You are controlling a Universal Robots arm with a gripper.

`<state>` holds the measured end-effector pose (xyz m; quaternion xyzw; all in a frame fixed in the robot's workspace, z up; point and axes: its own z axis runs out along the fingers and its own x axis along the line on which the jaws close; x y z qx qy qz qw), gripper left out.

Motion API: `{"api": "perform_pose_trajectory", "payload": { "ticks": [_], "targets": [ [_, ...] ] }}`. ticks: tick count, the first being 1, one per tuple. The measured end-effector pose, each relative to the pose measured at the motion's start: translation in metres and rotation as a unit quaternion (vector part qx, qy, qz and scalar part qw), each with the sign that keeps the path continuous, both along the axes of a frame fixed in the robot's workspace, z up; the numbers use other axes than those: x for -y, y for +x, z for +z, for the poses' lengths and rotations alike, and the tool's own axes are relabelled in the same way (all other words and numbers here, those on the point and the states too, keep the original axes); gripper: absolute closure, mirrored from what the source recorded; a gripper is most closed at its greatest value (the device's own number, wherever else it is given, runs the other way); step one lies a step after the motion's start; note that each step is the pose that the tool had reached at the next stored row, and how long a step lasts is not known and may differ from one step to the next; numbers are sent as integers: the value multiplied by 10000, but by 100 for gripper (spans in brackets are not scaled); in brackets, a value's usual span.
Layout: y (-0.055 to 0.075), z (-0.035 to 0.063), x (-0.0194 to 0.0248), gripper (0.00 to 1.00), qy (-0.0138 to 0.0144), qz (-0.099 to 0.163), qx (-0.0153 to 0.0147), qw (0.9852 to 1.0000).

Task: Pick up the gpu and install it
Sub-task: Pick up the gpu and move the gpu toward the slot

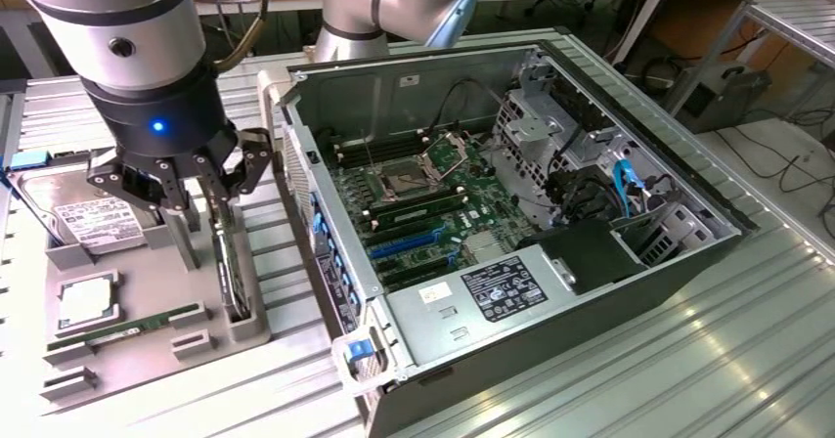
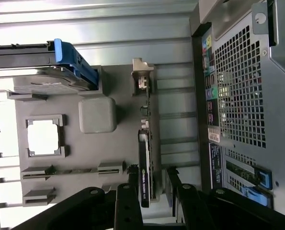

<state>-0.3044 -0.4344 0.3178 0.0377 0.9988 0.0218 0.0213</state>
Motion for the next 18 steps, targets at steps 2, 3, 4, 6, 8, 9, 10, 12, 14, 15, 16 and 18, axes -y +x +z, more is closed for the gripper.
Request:
{"api": "perform_pose_trajectory", "payload": {
  "ticks": [2, 3, 4, 6, 8, 9, 10, 12, 14, 15, 16, 18],
  "targets": [
    [0, -35, 0, 64, 0, 0, 0, 10000],
    [0, -54, 0, 64, 0, 0, 0, 10000],
    [0, -72, 1, 64, 0, 0, 0, 10000],
    [0, -109, 1, 64, 0, 0, 0, 10000],
    [0, -145, 1, 64, 0, 0, 0, 10000],
    [0, -163, 2, 64, 0, 0, 0, 10000],
    [0, -181, 2, 64, 0, 0, 0, 10000],
    [0, -218, 2, 64, 0, 0, 0, 10000],
    [0, -264, 2, 64, 0, 0, 0, 10000],
    [0, -284, 2, 64, 0, 0, 0, 10000],
    [0, -301, 2, 64, 0, 0, 0, 10000],
    [0, -345, 2, 64, 0, 0, 0, 10000]
  ]
}}
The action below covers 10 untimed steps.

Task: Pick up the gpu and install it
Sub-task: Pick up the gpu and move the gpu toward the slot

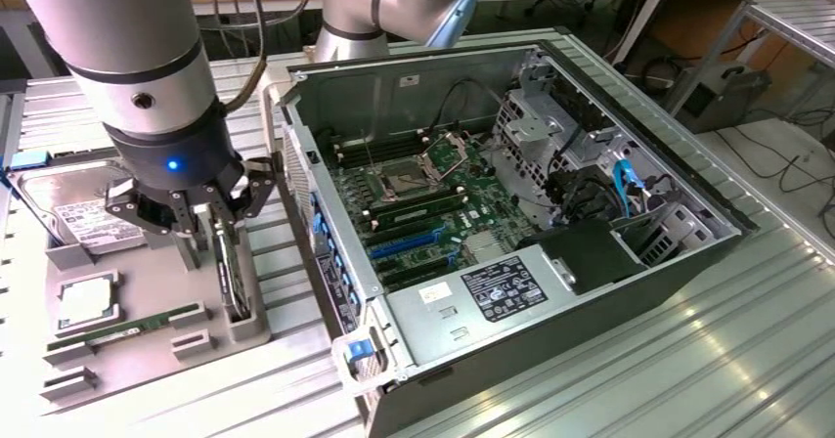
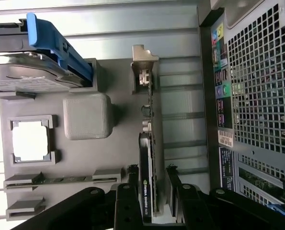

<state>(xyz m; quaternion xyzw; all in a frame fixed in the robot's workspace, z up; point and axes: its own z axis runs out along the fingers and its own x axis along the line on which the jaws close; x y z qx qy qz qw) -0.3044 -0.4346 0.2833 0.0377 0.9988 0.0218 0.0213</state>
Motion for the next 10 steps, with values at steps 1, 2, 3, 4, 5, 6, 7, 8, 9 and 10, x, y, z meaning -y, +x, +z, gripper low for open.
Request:
{"api": "perform_pose_trajectory", "payload": {
  "ticks": [1, 2, 3, 4, 5, 6, 7, 8, 9, 10],
  "targets": [
    [-1, -21, 0, 64, 0, 0, 0, 10000],
    [-2, -42, 0, 64, 0, 0, 0, 10000],
    [-4, -68, -1, 64, 0, 0, 0, 10000],
    [-6, -87, -2, 64, 0, 0, 1, 10000],
    [-8, -106, -4, 64, 0, 0, 0, 10000],
    [-9, -125, -7, 64, 0, 0, 0, 10000],
    [-10, -144, -10, 64, 0, 0, 0, 10000],
    [-11, -162, -13, 64, 0, 0, 0, 10000],
    [-13, -183, -17, 64, 0, 0, 0, 10000],
    [-14, -201, -20, 64, 0, 0, 0, 10000]
  ]
}}
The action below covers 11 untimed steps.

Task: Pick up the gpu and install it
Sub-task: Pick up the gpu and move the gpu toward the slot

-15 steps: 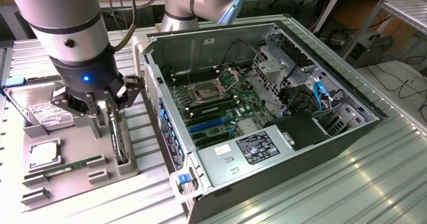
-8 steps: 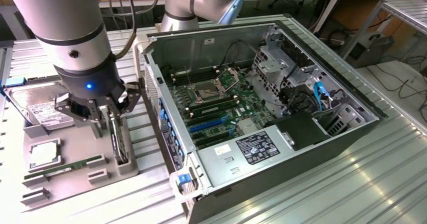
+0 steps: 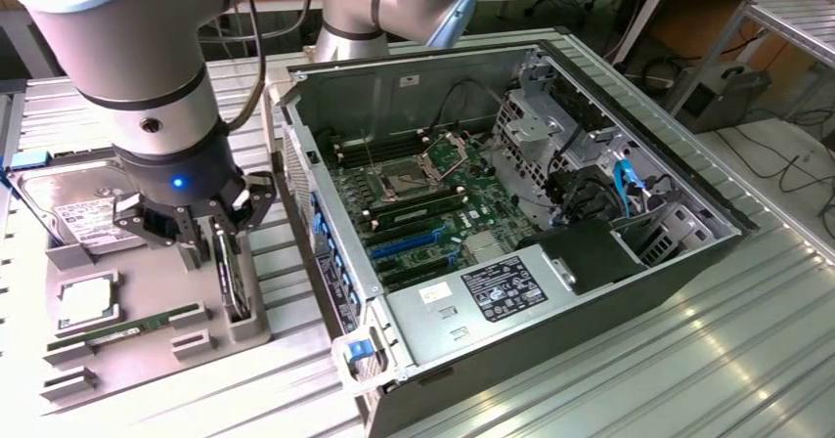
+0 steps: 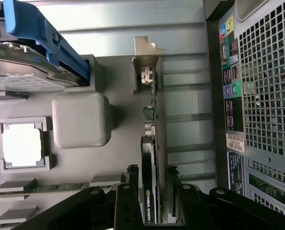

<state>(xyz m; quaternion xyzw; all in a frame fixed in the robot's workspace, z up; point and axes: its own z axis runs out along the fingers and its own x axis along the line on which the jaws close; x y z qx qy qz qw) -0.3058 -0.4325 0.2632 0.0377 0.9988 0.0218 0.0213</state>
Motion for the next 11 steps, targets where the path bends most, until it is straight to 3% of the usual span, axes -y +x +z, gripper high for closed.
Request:
{"api": "perform_pose_trajectory", "payload": {
  "ticks": [6, 11],
  "targets": [
    [-8, -118, -25, 64, 0, -1, 0, 10000],
    [-9, -144, -39, 64, 0, -1, 0, 10000]
  ]
}}
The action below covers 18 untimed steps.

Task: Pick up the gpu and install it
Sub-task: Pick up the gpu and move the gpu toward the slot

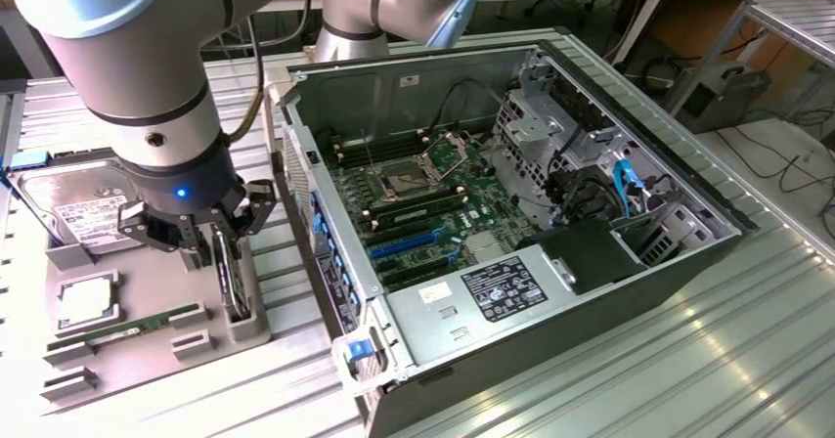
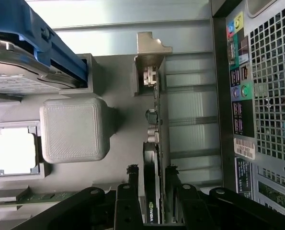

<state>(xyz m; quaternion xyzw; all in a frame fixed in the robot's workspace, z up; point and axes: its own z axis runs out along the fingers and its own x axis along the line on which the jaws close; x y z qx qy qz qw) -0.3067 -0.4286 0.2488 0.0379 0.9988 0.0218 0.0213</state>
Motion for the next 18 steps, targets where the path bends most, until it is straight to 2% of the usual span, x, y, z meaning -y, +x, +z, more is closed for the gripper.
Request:
{"api": "perform_pose_trajectory", "payload": {
  "ticks": [9, 10, 11, 15, 18],
  "targets": [
    [0, -39, -9, 64, 0, 0, 0, 10000],
    [0, -42, -9, 65, -1, 0, -1, 10000],
    [0, -42, -9, 72, -1, 1, -1, 10000],
    [0, -44, -9, 74, 0, 0, 0, 10000],
    [0, -48, -10, 74, 0, 66, -14, 10000]
  ]
}}
